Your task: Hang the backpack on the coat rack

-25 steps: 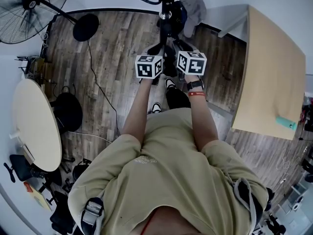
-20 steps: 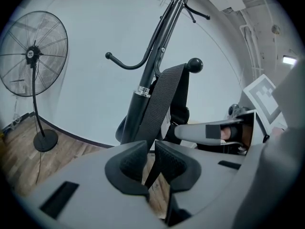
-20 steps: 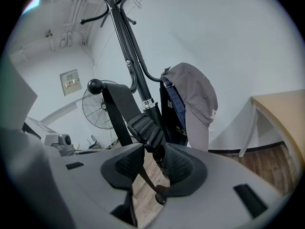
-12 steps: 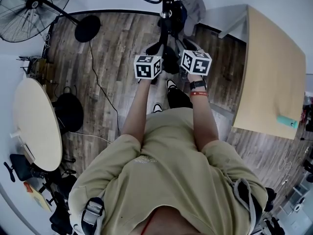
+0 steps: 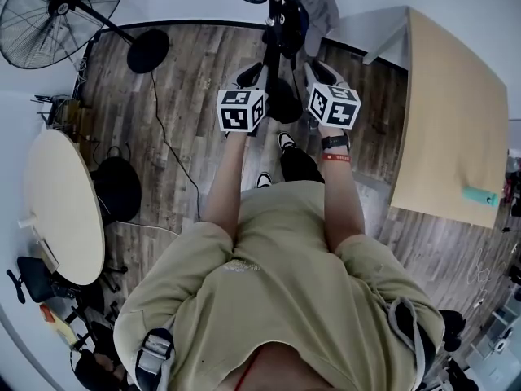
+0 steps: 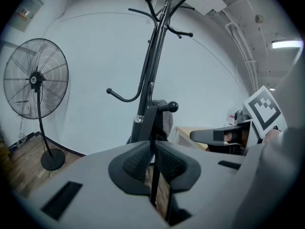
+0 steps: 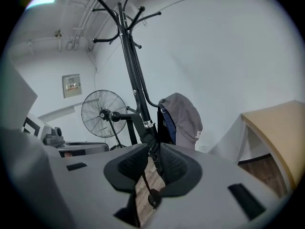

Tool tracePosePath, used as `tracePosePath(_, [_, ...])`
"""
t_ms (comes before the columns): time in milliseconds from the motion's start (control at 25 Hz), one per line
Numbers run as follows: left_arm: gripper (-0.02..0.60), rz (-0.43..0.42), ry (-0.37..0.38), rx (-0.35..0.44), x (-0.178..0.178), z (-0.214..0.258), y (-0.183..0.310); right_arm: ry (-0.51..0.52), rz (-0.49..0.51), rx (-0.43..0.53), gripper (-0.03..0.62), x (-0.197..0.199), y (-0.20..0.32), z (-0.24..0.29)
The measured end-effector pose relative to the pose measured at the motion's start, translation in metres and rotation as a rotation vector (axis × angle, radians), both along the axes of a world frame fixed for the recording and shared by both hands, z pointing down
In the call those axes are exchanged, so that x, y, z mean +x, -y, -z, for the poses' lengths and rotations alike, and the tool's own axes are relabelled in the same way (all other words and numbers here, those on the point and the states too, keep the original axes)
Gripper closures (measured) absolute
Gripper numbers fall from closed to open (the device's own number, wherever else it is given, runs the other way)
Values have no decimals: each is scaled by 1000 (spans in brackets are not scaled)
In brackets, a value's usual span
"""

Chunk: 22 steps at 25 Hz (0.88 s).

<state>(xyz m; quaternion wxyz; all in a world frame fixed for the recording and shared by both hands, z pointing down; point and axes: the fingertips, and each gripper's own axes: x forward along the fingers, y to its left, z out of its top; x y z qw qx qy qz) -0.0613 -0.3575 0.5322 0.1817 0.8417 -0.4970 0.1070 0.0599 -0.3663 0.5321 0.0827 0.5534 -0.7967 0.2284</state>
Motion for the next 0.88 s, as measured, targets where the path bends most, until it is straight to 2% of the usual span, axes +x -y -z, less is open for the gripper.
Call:
tracePosePath(560, [557, 28, -38, 210, -17, 82, -20, -22, -8, 166, 550, 5, -25, 66])
tracePosePath(880, [557, 20, -33, 227, -15, 95, -22, -56, -10, 209, 579, 5, -27, 84])
